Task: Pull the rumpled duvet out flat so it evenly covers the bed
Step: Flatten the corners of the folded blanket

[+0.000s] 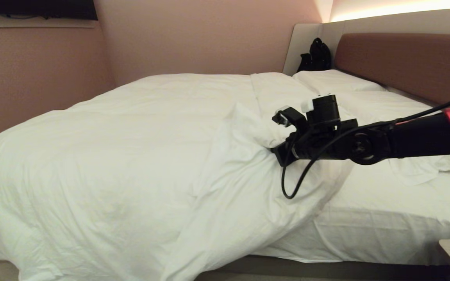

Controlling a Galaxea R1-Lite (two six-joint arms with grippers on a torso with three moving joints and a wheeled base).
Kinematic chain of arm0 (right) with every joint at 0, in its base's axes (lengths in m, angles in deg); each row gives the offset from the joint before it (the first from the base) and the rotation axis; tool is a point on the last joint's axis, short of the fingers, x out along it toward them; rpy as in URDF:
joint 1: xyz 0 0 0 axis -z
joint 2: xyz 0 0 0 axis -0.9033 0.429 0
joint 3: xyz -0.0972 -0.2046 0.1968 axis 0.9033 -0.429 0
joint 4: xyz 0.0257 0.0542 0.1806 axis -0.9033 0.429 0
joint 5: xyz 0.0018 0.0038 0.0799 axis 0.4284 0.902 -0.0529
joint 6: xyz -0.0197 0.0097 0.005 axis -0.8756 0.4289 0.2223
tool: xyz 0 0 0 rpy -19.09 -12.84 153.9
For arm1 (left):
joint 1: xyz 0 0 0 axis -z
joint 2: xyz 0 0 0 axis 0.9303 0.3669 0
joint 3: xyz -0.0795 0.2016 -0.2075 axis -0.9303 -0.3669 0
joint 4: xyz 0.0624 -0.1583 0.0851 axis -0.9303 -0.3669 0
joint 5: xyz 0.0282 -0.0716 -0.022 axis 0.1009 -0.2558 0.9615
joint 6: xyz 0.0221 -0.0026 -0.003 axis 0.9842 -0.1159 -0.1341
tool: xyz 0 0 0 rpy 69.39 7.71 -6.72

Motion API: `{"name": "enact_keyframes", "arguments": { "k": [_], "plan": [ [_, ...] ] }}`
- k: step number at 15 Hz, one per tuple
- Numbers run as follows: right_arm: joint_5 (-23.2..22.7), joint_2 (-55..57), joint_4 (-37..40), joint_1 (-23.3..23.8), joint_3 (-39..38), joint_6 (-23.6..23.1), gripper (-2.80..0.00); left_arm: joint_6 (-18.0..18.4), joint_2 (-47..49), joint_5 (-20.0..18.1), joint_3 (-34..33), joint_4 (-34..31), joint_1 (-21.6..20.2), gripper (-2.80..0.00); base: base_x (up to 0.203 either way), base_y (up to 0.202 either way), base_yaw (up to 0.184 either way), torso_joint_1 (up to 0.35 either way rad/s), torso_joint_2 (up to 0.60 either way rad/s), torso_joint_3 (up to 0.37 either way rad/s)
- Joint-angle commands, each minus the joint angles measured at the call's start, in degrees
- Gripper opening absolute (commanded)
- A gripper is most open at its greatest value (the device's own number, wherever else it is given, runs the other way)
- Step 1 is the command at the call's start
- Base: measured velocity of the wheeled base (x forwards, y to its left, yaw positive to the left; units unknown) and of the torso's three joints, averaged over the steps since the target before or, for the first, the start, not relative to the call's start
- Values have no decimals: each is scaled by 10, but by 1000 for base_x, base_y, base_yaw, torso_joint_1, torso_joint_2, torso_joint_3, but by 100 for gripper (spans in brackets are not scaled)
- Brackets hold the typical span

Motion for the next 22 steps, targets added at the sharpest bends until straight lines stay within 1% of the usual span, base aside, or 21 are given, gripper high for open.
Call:
{"name": "enact_keyframes", "arguments": {
  "k": [1, 4, 8, 12, 14, 18, 22],
  "plan": [
    [-1, -104, -1, 6, -98, -3, -280, 0, 0, 0, 0, 0, 0, -280, 0, 0, 0, 0, 0, 0],
    [1, -189, -1, 16, -215, -4, -280, 0, 0, 0, 0, 0, 0, -280, 0, 0, 0, 0, 0, 0],
    [3, -283, 0, 44, -315, -16, -280, 0, 0, 0, 0, 0, 0, -280, 0, 0, 0, 0, 0, 0],
    [7, -344, -1, 69, -413, -19, -280, 0, 0, 0, 0, 0, 0, -280, 0, 0, 0, 0, 0, 0],
    [7, -353, -1, 75, -445, -18, -280, 0, 0, 0, 0, 0, 0, -280, 0, 0, 0, 0, 0, 0],
    [8, -361, -2, 75, -476, -17, -280, 0, 0, 0, 0, 0, 0, -280, 0, 0, 0, 0, 0, 0],
    [22, -381, -2, 76, -509, -18, -280, -1, 0, 0, 0, 0, 0, -280, 0, 0, 0, 0, 0, 0]
  ]
}}
